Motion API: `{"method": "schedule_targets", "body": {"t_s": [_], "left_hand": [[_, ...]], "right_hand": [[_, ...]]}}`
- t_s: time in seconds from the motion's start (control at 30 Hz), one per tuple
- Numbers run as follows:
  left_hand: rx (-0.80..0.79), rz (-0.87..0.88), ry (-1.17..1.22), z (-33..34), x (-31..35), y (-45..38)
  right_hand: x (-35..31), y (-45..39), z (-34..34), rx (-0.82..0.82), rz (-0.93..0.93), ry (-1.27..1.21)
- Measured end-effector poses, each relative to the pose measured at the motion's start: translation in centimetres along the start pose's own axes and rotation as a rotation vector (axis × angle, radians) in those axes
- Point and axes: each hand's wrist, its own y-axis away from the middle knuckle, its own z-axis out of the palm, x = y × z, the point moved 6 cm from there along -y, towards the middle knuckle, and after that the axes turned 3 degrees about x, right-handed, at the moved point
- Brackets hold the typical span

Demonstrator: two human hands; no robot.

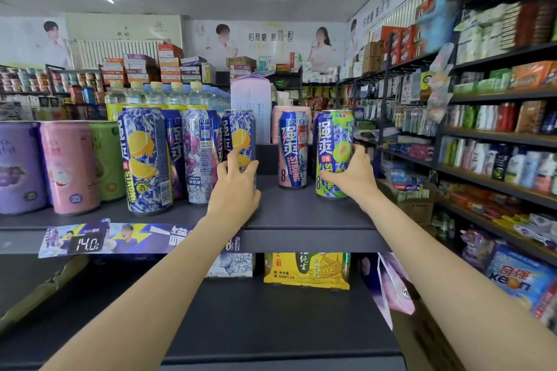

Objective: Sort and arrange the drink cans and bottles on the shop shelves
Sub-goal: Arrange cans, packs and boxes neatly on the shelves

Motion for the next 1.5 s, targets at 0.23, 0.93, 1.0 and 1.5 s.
{"method": "schedule_targets", "body": {"t_s": [0.23,0.93,1.0,1.5], "left_hand": [[-0.011,-0.008,-0.005,0.0,0.0,0.2],[0.129,-0.049,0.028,-0.1,-1.1,-0.1],[0.141,-0.056,0.04,0.0,-1.2,-0.3],[0.172,0.017,0.007,0.6,-1.2,-0.5]], "right_hand": [[-0.2,0.2,0.2,0.022,0.022,0.046],[-6.4,0.1,8.1,0.085,-0.1,0.009],[-5.2,-0.4,9.4,0.063,0.058,-0.013],[-2.6,-2.0,10.5,0.114,0.236,-0.022]]}}
